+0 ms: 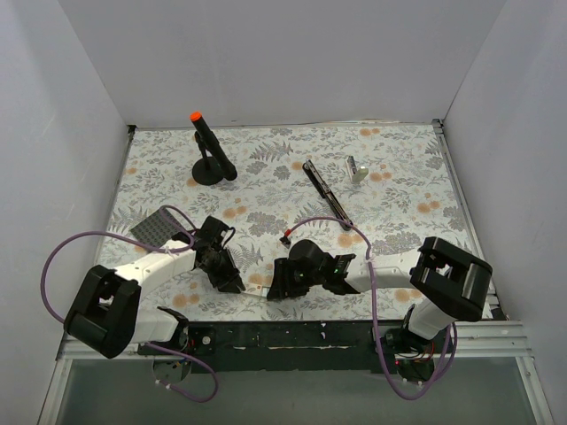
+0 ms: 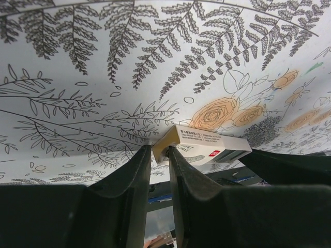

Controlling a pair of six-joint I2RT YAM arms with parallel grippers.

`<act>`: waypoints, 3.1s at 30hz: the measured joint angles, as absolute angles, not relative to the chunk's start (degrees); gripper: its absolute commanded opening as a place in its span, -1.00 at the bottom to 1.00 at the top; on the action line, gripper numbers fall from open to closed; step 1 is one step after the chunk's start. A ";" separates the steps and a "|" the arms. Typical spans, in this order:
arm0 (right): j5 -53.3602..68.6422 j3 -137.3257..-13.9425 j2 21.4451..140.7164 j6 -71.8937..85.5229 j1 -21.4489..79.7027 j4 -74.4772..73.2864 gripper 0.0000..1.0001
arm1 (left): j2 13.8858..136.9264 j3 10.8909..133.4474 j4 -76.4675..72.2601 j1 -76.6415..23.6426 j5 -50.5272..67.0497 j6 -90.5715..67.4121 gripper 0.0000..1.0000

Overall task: Unload the staples from the stapler
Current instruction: Close the staple box at the center of the board.

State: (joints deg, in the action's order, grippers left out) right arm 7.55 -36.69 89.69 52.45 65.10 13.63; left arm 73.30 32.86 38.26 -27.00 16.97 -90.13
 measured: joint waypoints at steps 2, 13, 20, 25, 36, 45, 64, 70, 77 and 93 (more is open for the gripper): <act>7.53 -36.69 89.76 52.36 65.10 13.67 -0.01 | 73.17 32.64 37.95 -27.24 16.97 -90.50 -0.60; 6.52 -36.73 89.91 52.88 65.12 13.56 -0.08 | 71.61 32.23 37.56 -28.53 16.40 -92.88 -0.59; 5.30 -36.73 89.91 54.65 65.32 13.89 -0.08 | 69.60 31.68 37.30 -29.50 16.45 -95.26 -0.55; 5.02 -36.62 89.97 55.35 65.39 14.46 -0.03 | 68.82 31.29 37.19 -29.50 16.23 -95.85 -0.52; 3.31 -37.82 90.08 50.30 65.43 13.67 0.06 | 70.19 35.51 41.17 -29.82 12.51 -94.04 -0.17; 1.83 -39.03 89.58 48.10 65.36 10.76 0.01 | 72.20 36.58 42.89 -29.85 10.57 -93.01 -0.34; 3.27 -42.65 94.35 48.10 65.39 12.12 -0.08 | 72.75 34.48 38.96 -29.78 12.69 -92.42 -0.49; 2.94 -42.68 94.45 48.75 65.39 12.19 -0.10 | 72.03 33.61 38.13 -29.69 13.10 -93.23 -0.49; 2.50 -42.63 94.45 51.37 66.67 12.95 -0.09 | 69.76 32.23 35.64 -29.82 16.01 -96.71 -0.39; -0.10 -41.65 91.79 52.58 67.31 13.45 0.91 | 69.84 34.81 42.39 -29.85 10.07 -95.24 -0.32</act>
State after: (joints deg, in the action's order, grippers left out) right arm -0.10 -41.65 91.79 52.58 67.31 13.45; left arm 69.84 34.81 42.39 -29.85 10.07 -95.24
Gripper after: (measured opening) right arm 0.886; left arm 0.360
